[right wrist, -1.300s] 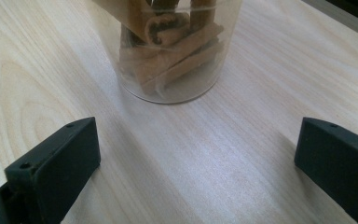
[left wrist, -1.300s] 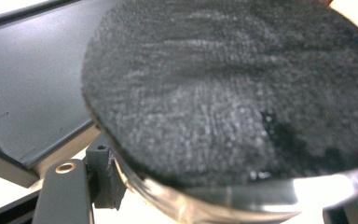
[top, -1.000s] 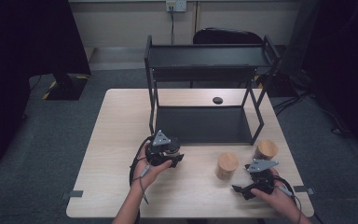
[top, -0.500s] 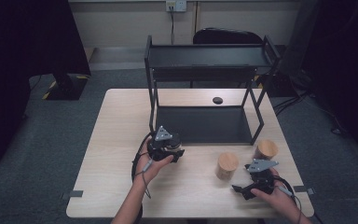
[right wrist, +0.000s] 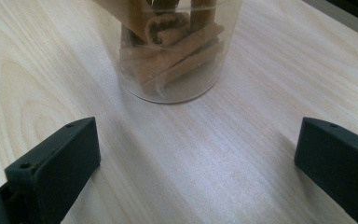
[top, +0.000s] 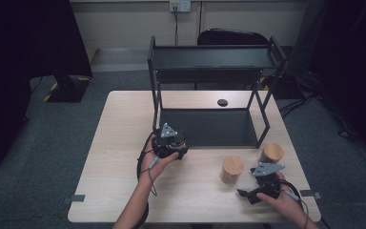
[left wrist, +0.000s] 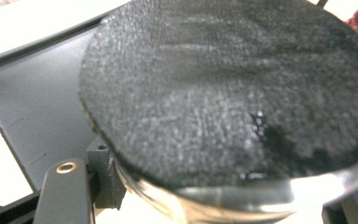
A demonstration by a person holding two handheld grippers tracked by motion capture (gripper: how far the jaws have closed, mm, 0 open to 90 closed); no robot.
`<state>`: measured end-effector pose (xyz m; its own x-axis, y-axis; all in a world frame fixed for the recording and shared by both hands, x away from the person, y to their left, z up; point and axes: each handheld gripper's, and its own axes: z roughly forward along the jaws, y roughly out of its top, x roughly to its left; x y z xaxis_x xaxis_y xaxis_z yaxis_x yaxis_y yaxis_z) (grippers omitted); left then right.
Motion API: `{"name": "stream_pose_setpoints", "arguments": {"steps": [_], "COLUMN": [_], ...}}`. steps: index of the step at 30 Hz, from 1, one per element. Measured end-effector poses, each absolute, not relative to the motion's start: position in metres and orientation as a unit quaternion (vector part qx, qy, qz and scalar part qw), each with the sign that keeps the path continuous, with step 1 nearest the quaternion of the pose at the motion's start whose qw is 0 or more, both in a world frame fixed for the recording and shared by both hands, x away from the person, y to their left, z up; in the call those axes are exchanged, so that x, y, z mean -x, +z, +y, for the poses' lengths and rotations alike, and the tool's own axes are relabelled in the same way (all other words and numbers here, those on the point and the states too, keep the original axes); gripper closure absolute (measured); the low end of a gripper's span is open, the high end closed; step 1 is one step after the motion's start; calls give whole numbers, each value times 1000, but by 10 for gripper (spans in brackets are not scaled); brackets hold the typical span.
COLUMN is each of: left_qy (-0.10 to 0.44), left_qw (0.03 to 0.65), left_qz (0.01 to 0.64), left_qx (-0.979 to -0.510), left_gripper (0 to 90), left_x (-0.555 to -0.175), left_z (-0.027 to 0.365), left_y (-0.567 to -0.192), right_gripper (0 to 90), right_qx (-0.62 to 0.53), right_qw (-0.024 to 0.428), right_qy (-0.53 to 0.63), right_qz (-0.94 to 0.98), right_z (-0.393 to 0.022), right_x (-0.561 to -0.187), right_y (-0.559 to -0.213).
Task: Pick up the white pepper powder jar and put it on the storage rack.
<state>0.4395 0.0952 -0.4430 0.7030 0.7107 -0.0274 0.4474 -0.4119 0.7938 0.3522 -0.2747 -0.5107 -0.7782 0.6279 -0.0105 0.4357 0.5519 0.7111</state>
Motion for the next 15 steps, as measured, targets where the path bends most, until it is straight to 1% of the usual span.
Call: {"name": "stream_pose_setpoints", "arguments": {"steps": [15], "left_qy": [167], "left_qw": [411], "left_qz": [353], "left_qx": [-824], "left_gripper": [307], "left_x": [-456], "left_z": [86], "left_y": [-434], "right_gripper": [0], "right_qx": [-304], "right_qw": [133], "right_qy": [362], "right_qz": [871], "right_z": [-275], "right_x": [-352], "right_y": [-511]}}
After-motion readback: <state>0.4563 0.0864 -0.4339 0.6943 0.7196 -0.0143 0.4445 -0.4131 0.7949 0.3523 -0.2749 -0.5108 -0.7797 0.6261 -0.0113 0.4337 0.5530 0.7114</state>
